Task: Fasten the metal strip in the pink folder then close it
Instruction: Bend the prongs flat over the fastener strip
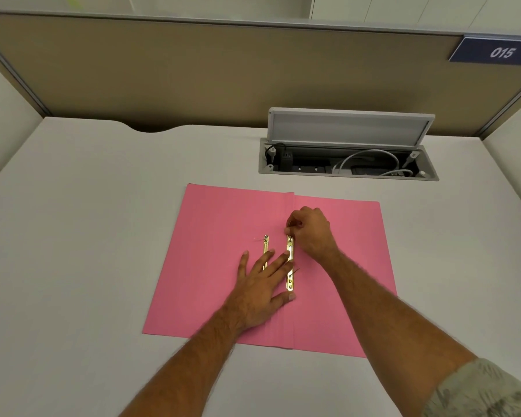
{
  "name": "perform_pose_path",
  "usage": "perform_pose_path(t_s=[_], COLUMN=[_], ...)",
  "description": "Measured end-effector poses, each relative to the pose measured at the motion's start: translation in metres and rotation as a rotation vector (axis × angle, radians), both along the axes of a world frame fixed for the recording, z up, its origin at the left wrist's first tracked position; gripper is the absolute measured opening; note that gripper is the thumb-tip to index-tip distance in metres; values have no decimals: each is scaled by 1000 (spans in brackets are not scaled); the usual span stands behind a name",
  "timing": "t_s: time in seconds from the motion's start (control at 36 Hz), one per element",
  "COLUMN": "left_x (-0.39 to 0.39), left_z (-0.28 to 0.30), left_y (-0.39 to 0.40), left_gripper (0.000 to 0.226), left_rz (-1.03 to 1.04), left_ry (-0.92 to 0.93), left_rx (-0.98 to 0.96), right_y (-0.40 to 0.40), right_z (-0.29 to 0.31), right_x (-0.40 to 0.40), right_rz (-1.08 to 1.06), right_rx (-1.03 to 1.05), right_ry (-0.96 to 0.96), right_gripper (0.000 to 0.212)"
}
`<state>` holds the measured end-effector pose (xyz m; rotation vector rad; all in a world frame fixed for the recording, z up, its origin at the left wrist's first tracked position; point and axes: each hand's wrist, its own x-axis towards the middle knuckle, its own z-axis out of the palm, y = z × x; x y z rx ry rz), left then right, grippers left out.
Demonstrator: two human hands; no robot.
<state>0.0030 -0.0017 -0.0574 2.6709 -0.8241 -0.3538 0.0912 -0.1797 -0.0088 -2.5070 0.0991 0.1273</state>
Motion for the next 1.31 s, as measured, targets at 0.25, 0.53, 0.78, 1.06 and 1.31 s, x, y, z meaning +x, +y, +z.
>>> perform_pose_path(t_s=[0.25,0.53,0.78,1.06,1.31], left_x=[0,0,0,1,1], left_z=[0,-2,-1,0,1], left_y=[1,1,1,1,0], left_gripper=[71,73,74,73,77], left_rz=[2,-3,15,13,19], left_ry=[-4,-16,-22,-6,-8], left_rx=[-7,11,-14,-41,-8], right_y=[6,2,-5,-3,0], right_z=[9,12,18,30,22], right_x=[6,0,-28,-74,-94], right_rz=[-258,-513,-524,-337,-274], right_rx=[171,312,497,577,349], right_ry=[187,240,414,509,384], right_gripper=[4,24,23,36,13])
